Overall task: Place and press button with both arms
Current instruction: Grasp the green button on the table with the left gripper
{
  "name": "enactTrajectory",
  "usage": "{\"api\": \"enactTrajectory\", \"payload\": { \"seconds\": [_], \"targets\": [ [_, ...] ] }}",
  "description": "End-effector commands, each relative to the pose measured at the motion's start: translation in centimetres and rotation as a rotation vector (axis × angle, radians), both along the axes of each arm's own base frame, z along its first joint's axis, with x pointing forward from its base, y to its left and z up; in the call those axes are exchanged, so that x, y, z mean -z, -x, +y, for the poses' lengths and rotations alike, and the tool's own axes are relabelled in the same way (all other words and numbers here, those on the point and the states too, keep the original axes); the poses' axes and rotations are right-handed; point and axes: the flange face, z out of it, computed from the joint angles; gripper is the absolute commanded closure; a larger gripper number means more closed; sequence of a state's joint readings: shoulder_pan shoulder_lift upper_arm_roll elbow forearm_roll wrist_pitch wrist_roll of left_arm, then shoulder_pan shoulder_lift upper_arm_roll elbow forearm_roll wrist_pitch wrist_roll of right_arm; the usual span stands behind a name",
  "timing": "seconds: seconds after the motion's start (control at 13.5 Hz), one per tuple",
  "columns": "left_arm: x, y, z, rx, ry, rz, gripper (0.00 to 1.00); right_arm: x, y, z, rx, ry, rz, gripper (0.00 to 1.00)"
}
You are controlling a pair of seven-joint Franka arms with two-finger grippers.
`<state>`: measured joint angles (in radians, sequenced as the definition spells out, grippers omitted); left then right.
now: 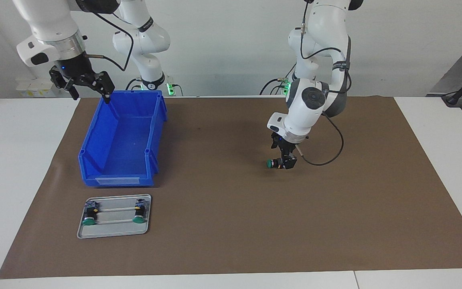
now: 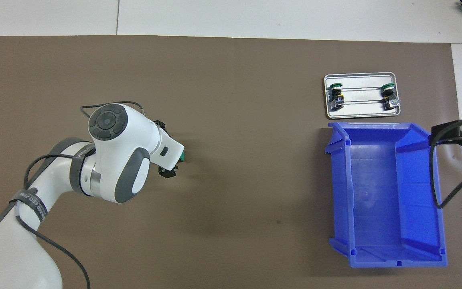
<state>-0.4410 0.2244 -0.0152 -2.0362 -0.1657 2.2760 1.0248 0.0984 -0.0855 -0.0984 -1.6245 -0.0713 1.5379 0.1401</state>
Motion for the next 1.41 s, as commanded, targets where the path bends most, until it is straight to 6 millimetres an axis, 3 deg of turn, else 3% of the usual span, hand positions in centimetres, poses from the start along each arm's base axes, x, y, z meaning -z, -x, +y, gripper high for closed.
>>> {"api": "enactTrajectory", "payload": {
  "seconds": [0.0, 0.67, 0.81, 0.96, 1.11, 1.33],
  "targets": [
    [1.8, 1.4, -0.8, -0.021, 0.002, -0.007, 0.0, 0.0, 0.3, -0.3, -0.014, 0.009, -0.017, 0.0],
    [5.7, 2.3, -0.8, -0.015, 0.002, -0.046, 0.0, 0.0, 0.3, 0.5, -0.02, -0.038, -0.016, 0.0],
    [5.8, 2.2, -0.7, -0.02, 0.004, -0.055, 0.14, 0.0, 0.3, 0.5, -0.024, -0.038, -0.012, 0.0],
    [5.7, 2.2, -0.7, -0.02, 0.005, -0.056, 0.46, 0.0, 0.3, 0.5, -0.024, -0.038, -0.012, 0.0],
    [5.7, 2.1, -0.7, -0.012, 0.001, -0.061, 0.69, 0.0, 0.3, 0.5, -0.026, -0.038, -0.012, 0.0],
    [5.6, 1.6, -0.6, -0.013, 0.001, -0.068, 0.9, 0.0, 0.3, 0.5, -0.026, -0.038, -0.012, 0.0]
  ]
}}
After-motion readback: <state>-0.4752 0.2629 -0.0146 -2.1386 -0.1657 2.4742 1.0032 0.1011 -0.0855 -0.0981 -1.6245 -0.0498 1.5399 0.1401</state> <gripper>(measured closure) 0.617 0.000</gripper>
